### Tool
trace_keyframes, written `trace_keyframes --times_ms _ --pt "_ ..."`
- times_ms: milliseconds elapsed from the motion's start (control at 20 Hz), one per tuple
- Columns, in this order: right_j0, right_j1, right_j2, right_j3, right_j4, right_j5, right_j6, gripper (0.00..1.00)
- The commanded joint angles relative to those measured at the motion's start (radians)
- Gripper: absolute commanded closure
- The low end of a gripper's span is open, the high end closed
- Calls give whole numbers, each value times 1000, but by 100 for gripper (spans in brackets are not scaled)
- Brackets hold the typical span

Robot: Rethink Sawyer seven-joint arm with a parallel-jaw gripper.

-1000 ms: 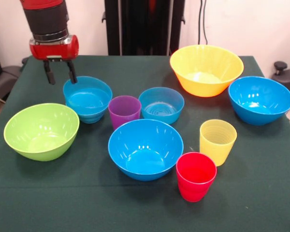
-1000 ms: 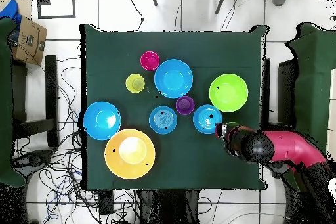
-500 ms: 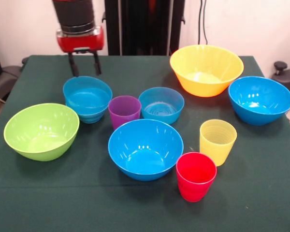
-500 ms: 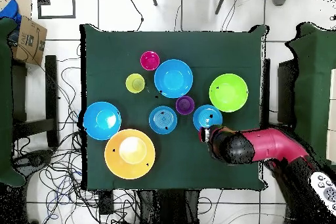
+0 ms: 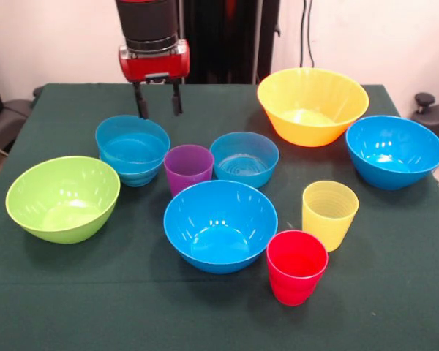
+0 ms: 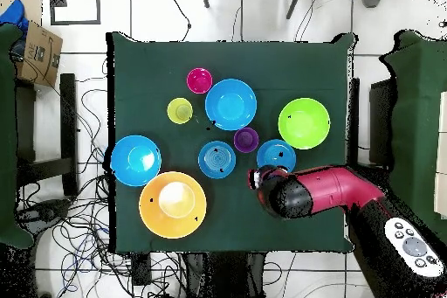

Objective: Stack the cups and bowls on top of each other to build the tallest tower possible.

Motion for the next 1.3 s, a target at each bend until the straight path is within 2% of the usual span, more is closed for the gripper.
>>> trace_keyframes --times_ms 50,350,550,900,1300 --pt "57 1 -115 32 -38 -92 137 0" --pt "88 61 -174 11 -55 -153 127 0" --pt "132 88 -228 10 -51 -206 161 0" --pt "170 82 -254 46 10 -209 138 0" --pt "207 75 -286 68 42 -228 144 0"
